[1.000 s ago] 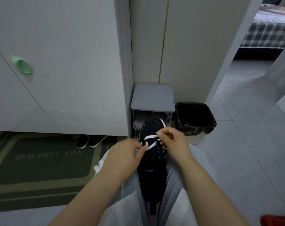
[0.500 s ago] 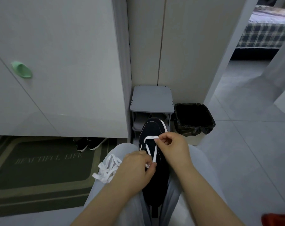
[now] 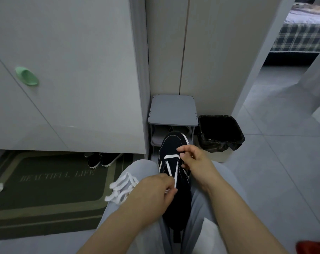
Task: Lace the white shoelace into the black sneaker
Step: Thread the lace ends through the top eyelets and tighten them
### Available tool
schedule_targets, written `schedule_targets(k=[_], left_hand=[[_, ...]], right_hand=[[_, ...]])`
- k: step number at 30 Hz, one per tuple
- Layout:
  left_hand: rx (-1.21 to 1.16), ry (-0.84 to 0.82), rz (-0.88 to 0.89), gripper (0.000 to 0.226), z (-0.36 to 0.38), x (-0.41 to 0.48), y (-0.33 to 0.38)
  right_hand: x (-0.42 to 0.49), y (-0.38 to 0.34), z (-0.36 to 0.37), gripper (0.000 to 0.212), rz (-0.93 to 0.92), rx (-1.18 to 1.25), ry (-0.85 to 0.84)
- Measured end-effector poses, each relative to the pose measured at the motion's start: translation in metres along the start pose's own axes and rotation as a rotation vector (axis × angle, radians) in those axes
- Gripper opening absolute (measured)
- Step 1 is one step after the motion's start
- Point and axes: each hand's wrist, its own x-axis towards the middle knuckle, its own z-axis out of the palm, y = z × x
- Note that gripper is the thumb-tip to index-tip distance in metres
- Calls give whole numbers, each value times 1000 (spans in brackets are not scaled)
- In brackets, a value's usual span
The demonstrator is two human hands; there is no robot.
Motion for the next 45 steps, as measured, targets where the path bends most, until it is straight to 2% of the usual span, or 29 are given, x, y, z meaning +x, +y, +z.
schedule_targets(k=[5,9,13,16,18,19,21,22,24,27,30,34,37,41,43,45], left_hand=[[9,-51,-1,30,-16,-2,-7],[33,-75,-2,25,-26,-4,-8],[17,-134,-5,28,-32,-7,-10],[-34,-153,-113,34,-42,-10,-18],[-78,-127,-198,26,-53,-13,-24],[-95,-110,-219,21,-59,-14,-25],[-110,-79,-210,14,-68,-15,-24],[-115,-65,-194,12,-71,-14,-23],[-123,-34,-181,10,-76,-10,-21],[-137,20,-198,13,-84,-8,-25],[-216,25,-218,16,-87,-10,-34],[-272,24,-261,16,-89,-16,-42],[-261,-4,-328,18,-89,-22,-47],[-259,-1,-377,18,-93,-27,-58],[-302,30,-364,19,-96,-26,-59],[-381,70,-325,21,-100,-22,-54]], right_hand=[[-1,2,2,24,-34,-4,27],[-7,2,1,9,-90,-17,16],[-9,3,2,17,-166,-214,35],[-8,1,3,23,-180,-243,58],[-10,-4,3,29,-294,-377,-18],[-12,-8,4,29,-354,-461,-115],[-17,-16,11,20,-425,-600,-336],[-19,-19,15,14,-442,-628,-395],[-19,-27,19,11,-456,-535,-391],[-19,-44,11,6,-345,-286,-364],[-20,-48,3,6,-309,-258,-357],[-24,-54,8,17,-274,-119,-345],[-24,-54,8,26,-272,-35,-272],[-26,-59,-9,27,-198,335,-177],[-32,-62,-30,30,-234,276,-101],[-41,-63,-52,35,-297,26,-46]])
